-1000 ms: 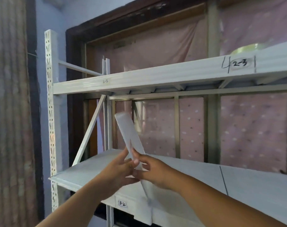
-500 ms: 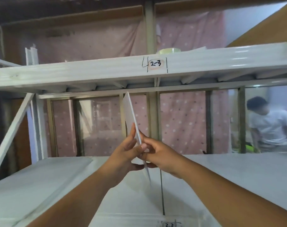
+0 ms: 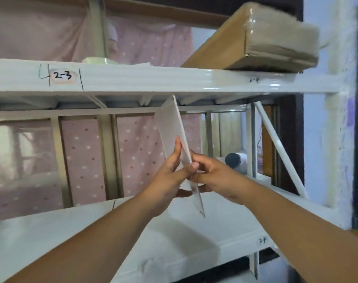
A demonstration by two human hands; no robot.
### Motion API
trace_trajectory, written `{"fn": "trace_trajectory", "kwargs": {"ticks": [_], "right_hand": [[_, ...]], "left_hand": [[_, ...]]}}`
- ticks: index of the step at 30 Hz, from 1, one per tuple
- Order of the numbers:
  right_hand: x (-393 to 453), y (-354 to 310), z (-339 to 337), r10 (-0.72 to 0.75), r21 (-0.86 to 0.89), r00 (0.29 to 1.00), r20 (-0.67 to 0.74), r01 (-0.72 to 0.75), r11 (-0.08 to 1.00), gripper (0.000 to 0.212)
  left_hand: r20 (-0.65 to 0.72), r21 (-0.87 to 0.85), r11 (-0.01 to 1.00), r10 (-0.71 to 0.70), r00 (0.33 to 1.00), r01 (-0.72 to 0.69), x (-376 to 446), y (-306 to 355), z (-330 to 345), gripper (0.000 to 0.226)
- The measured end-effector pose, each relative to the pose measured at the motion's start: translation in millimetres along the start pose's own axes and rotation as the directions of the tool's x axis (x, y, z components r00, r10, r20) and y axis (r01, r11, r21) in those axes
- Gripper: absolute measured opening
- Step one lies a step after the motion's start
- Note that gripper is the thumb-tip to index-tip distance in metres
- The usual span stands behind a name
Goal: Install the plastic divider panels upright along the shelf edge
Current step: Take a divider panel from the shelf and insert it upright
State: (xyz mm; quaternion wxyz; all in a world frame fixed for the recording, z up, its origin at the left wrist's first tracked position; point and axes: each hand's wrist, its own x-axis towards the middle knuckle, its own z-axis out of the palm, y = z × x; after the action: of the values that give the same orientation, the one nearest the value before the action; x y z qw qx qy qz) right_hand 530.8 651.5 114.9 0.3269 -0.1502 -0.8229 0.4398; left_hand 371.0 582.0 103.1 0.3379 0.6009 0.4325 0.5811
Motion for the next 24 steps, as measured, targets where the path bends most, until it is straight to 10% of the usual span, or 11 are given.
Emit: {"fn": "trace_trajectory", "kwargs": {"ticks": [24], "right_hand": [[-113.2,97.8,-178.7,0.006,0.152,0.997,-0.078,0.006,0.988,0.053]], "left_hand": [[0.040,-0.049,0.996,-0.067,0.997,0.069,91.9,-55.0,216.1,0.080]]}}
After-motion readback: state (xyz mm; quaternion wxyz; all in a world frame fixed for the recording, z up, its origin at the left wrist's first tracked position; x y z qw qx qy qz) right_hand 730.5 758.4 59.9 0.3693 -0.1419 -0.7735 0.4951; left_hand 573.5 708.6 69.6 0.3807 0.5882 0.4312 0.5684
